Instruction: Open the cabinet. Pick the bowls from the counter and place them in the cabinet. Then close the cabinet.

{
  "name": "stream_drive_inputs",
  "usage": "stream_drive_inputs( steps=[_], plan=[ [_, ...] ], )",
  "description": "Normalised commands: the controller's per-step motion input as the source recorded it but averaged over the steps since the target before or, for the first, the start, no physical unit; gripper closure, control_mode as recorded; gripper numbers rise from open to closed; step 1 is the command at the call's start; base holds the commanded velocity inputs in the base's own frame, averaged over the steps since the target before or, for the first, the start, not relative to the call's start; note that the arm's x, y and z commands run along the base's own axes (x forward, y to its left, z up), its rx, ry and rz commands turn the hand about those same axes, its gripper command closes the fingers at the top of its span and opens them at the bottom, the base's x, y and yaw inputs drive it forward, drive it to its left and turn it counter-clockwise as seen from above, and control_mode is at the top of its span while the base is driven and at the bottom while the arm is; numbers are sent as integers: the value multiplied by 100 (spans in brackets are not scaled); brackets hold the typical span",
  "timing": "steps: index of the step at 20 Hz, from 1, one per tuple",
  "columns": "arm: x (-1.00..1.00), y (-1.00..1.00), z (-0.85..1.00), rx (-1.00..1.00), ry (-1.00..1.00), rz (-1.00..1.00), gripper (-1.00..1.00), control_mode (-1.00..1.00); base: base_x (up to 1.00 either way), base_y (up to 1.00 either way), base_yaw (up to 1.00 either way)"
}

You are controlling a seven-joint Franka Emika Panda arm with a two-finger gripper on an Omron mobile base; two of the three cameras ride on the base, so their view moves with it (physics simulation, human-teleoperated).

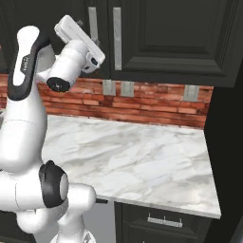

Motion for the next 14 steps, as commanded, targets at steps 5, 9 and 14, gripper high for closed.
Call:
stream_drive_inputs(
  steps=[5, 9, 14],
  plan=[
    [84, -43, -99, 0, -72, 55, -100, -100, 0, 0, 0],
    [100, -16, -100, 4, -19, 31, -100, -100, 0, 0, 0],
    [44, -6, -24, 10, 0, 13, -100, -100, 0, 0, 0]
  ],
)
